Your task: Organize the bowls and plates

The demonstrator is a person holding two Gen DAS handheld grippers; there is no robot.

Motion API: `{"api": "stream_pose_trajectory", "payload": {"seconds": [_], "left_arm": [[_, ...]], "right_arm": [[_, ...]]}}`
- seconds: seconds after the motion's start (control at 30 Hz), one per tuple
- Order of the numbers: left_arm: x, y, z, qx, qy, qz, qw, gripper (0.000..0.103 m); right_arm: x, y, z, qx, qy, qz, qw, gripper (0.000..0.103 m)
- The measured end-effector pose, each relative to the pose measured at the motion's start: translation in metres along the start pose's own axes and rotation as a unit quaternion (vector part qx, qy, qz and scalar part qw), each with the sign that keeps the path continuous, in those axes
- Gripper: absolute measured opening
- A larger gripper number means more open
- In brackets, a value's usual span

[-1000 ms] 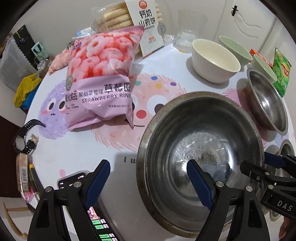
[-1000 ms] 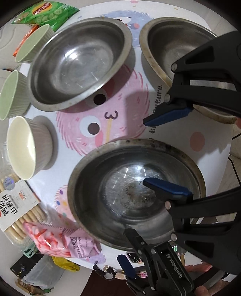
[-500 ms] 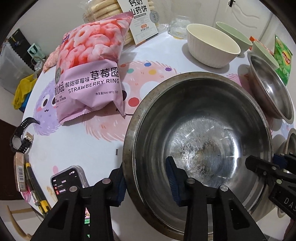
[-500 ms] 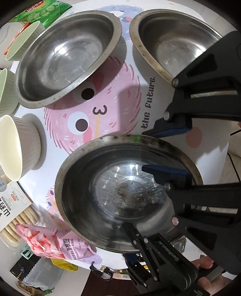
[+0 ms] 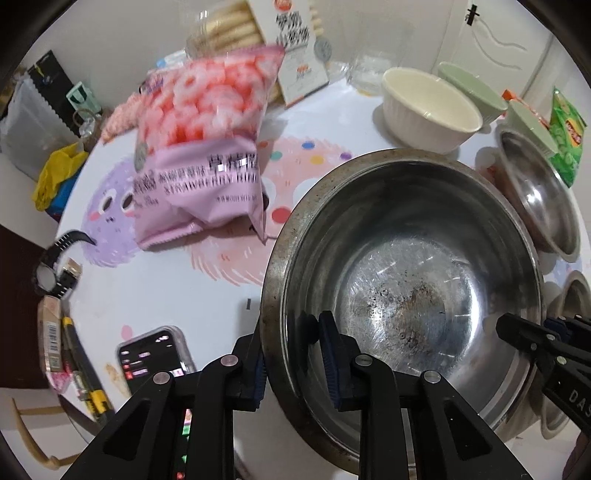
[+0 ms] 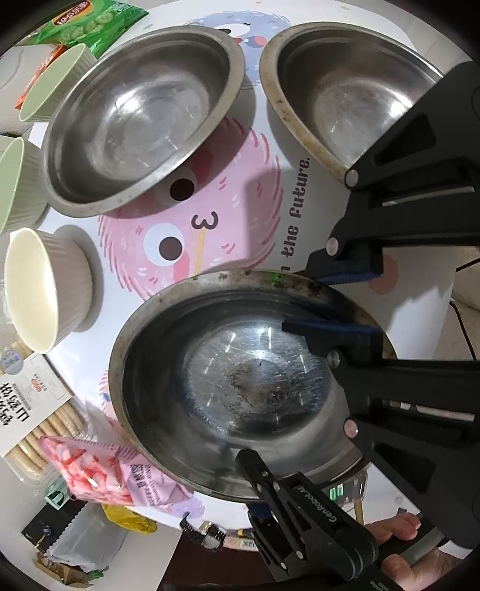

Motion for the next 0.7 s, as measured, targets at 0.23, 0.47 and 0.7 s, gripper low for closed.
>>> {"api": "stream_pose_trajectory", "payload": {"seconds": [0.23,0.47,0.7], "left_arm": [[0.054,-0.029,-0.006,-0.025,-0.023,0.0,0.9994,0.024],[0.094,-0.091,-0.008,-0.068,-0.055,0.016,0.9961,0.024],[0.086,-0.151,0.01,-0.089,-0.038,0.033,0.9948,0.024]], "right_arm": [[0.053,-0.017,0.009,-0.013,-0.025,-0.017,0.999,0.019],[0.113,-0.06,0.029,-0.045,-0.057,-0.004,0.997,0.019],[0.127,-0.111,0.058,-0.078,-0.055,0.024,0.995,0.019]]}}
Point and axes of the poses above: each gripper's, at about its wrist camera, not at the fingertips, and x roughly against the way its jaws point, y to its left, z to its underside, the point moved 2 cm from there along -x, roughly the way its jaws point, and after that the axes turned 7 degrees about -x, right-handed, at the moved point
